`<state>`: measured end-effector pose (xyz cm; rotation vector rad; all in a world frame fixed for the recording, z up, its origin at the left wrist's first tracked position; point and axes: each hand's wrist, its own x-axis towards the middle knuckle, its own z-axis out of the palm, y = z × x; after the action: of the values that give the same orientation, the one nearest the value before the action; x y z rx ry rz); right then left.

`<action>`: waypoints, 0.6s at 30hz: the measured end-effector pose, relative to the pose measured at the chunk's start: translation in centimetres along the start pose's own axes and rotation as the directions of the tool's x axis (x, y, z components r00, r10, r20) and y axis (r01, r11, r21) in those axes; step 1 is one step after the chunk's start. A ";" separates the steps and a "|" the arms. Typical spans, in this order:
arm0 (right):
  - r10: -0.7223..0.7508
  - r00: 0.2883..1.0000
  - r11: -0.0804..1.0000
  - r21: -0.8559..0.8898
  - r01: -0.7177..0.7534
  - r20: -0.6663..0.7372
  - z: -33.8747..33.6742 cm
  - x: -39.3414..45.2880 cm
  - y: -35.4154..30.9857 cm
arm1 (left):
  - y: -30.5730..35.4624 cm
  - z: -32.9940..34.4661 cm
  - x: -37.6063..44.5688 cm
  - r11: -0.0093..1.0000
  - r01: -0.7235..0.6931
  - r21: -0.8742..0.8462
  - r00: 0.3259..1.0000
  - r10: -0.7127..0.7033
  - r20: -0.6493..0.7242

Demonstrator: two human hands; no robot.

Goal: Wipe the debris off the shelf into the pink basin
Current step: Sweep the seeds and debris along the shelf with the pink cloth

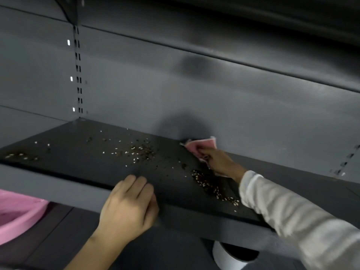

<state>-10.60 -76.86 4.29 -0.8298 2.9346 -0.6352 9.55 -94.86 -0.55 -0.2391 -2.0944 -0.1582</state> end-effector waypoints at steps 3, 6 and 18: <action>-0.168 0.986 0.980 0.105 0.168 -0.008 1.4 -0.2 -2.8 | 0.1 -0.1 0.0 1.000 0.025 0.011 1.000 -0.025 0.005; -0.282 0.959 0.952 0.129 0.277 0.021 1.4 -1.2 -3.2 | 0.1 -0.2 -0.1 1.000 0.014 0.005 1.000 -0.014 -0.008; 0.320 0.935 0.944 -0.034 -0.328 -0.151 -4.2 -9.6 5.7 | -0.5 -0.3 -0.1 0.996 -0.089 -0.021 0.996 0.089 -0.011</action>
<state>-5.71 -65.98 5.14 -0.2955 3.1275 -0.6070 9.75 -95.44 -0.43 -0.3434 -2.0685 -0.1286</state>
